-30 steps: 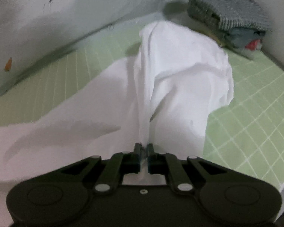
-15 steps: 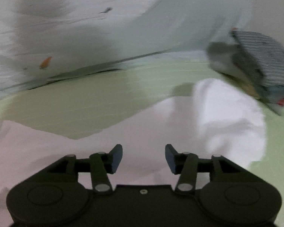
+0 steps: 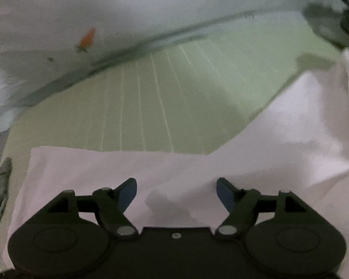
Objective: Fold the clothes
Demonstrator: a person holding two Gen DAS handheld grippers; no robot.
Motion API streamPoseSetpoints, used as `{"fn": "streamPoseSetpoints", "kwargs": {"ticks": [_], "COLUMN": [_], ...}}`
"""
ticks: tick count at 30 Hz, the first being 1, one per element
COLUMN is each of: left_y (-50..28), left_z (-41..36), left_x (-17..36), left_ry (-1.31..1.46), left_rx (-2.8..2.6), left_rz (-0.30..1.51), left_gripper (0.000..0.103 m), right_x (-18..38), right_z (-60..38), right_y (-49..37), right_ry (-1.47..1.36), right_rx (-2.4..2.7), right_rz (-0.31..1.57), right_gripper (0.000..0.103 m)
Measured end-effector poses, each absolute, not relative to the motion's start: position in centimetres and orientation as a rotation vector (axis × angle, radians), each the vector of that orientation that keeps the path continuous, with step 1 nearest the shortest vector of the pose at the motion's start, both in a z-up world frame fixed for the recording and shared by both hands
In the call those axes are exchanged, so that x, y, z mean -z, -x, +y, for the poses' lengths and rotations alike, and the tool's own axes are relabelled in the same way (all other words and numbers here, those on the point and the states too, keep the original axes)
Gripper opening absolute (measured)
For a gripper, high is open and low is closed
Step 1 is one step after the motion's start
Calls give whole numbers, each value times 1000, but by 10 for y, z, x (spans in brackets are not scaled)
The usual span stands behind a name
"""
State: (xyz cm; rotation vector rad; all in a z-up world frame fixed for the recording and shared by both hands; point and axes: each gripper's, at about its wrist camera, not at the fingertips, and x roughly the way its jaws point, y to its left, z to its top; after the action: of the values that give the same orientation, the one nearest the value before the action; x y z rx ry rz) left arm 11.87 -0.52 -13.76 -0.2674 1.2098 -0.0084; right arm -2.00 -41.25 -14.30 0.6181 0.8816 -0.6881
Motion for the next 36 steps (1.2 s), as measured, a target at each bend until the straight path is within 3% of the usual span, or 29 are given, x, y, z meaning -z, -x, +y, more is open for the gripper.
{"fn": "streamPoseSetpoints", "kwargs": {"ticks": [3, 5, 6, 7, 8, 10, 11, 20, 25, 36], "left_y": [-129, -134, -134, -135, -136, -137, -136, -104, -102, -229], "left_z": [-5, -6, -8, -9, -10, -7, -5, -2, -21, -121], "left_x": [142, 144, 144, 143, 143, 143, 143, 66, 10, -81], "left_ry": [252, 230, 203, 180, 174, 200, 219, 247, 251, 239], "left_rx": [6, -7, -4, 3, 16, 18, 15, 43, 54, 217], "left_rz": [1217, 1215, 1203, 1192, 1188, 1189, 1184, 974, 809, 438], "left_gripper": [77, 59, 39, 11, 3, 3, 2, 1, 1, 2], "right_x": [156, 161, 161, 161, 160, 155, 148, 83, 57, 4], "right_z": [-406, -401, -401, -401, -401, -402, -402, -407, -443, -542], "right_y": [8, 8, 9, 11, 13, 21, 27, 80, 62, -8], "right_ry": [-648, -643, -634, -623, -622, -627, -623, -584, -578, -559], "right_rx": [764, 766, 756, 742, 732, 718, 708, 618, 596, 586], "right_rz": [954, 963, 957, 945, 931, 890, 861, 594, 487, 246], "right_gripper": [79, 77, 72, 51, 29, 9, 4, 3, 2, 2]}}
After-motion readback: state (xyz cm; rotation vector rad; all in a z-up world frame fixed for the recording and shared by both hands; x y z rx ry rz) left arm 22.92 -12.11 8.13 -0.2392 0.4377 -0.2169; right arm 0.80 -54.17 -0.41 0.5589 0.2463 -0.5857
